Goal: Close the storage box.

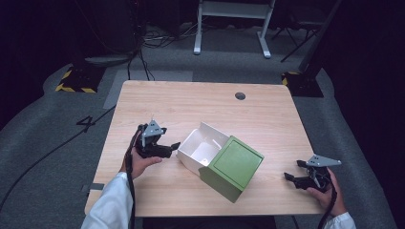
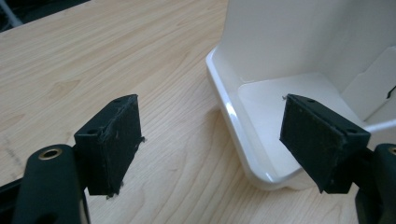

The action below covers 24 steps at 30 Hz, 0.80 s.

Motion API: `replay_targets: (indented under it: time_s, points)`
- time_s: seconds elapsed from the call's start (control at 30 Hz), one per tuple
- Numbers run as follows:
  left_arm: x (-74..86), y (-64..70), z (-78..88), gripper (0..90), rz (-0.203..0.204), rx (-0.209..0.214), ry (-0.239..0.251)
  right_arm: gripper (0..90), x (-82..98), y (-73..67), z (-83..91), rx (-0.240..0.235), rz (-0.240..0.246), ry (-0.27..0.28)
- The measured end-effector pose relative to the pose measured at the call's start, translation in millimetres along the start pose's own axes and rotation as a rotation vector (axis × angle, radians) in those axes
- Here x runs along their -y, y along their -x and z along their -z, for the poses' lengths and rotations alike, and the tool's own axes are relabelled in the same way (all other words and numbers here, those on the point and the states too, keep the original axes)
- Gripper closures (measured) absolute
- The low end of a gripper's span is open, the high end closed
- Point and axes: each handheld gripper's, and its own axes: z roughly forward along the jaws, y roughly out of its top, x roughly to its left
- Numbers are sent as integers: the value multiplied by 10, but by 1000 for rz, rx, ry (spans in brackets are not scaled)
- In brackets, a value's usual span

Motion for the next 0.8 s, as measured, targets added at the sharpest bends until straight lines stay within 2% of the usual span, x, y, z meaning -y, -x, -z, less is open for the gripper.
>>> replay_targets:
  time_s: [0.07, 0.1, 0.17, 0.23, 0.43, 0.53, 0.63, 0.73, 0.8]
  points:
    - [-25, 13, -63, 207, 12, 8, -9, 157, 0, 0, 0, 0, 0, 0]
    - [-50, 8, -110, 206, 21, 24, -28, 157, 0, 0, 0, 0, 0, 0]
    - [-60, 5, -131, 206, 19, 23, -32, 157, 0, -1, 0, 1, 1, 0]
    - [-77, 0, -178, 202, 36, 48, -26, 157, 0, -1, 0, 1, 0, 0]
    - [-118, -35, -273, 214, 68, 82, -15, 157, 0, 0, 0, 0, 0, 0]
    - [-98, -61, -306, 235, 86, 127, -22, 157, 1, -2, 1, 1, 1, 0]
    - [-70, -66, -332, 308, 61, 122, -64, 157, 0, -1, 0, 0, 1, 0]
    - [-30, -64, -387, 373, 80, 141, -83, 157, 1, -2, 1, 2, 1, 1]
    - [-5, -57, -450, 393, 72, 161, -116, 157, 0, 0, 0, 0, 0, 0]
